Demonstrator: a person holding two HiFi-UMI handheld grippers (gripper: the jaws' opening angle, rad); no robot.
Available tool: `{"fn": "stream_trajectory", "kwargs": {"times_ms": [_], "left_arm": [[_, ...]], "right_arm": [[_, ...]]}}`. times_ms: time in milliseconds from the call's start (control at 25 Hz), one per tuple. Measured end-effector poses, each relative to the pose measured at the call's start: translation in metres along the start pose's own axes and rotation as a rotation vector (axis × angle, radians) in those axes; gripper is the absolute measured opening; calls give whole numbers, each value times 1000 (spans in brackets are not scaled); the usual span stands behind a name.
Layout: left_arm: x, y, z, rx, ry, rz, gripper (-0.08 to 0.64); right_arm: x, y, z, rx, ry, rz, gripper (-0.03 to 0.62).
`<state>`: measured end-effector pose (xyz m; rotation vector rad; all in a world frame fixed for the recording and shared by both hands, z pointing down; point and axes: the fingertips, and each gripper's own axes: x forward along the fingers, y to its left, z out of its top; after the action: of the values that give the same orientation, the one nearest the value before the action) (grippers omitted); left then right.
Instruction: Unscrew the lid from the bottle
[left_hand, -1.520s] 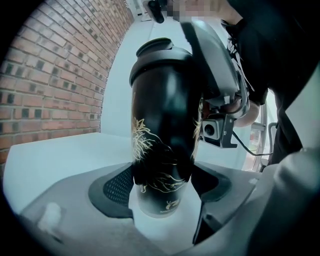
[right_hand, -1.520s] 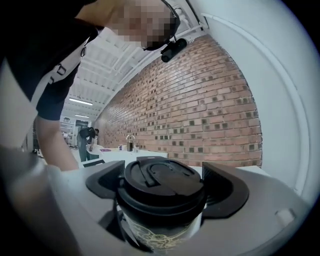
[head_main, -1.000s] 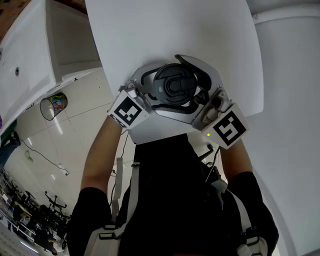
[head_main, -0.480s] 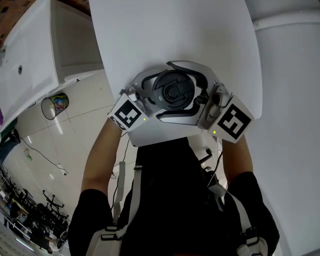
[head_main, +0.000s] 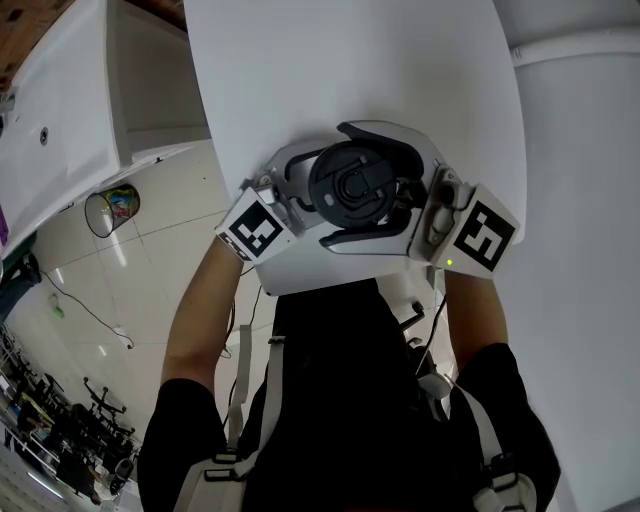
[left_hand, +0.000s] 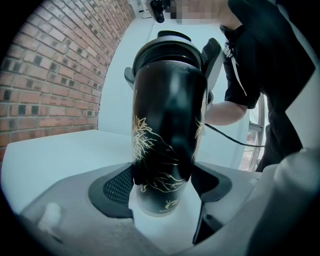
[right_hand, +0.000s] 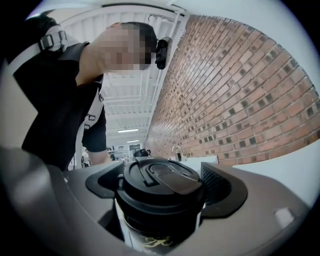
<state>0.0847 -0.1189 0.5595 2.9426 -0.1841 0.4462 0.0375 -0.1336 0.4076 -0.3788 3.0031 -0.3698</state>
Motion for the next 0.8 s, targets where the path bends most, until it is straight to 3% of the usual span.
{"fn": "stream_trajectory", "kwargs": {"times_ms": [240,480,640,800], "left_arm": [[0,1,0,9,15,19,370],[-2,1,-1,27,21,94,378],[-3,8,-1,-52,-4,142,433],[-13,7,-3,-60,-6,167,431]], "right_arm": [[-12,-12,35,51,-141,-63,476],[-18,-9,32,23,-84,-114,477],[-22,-4,35,25,-87,-138,477],[-25,1,37,22,-94,-159,477]]}}
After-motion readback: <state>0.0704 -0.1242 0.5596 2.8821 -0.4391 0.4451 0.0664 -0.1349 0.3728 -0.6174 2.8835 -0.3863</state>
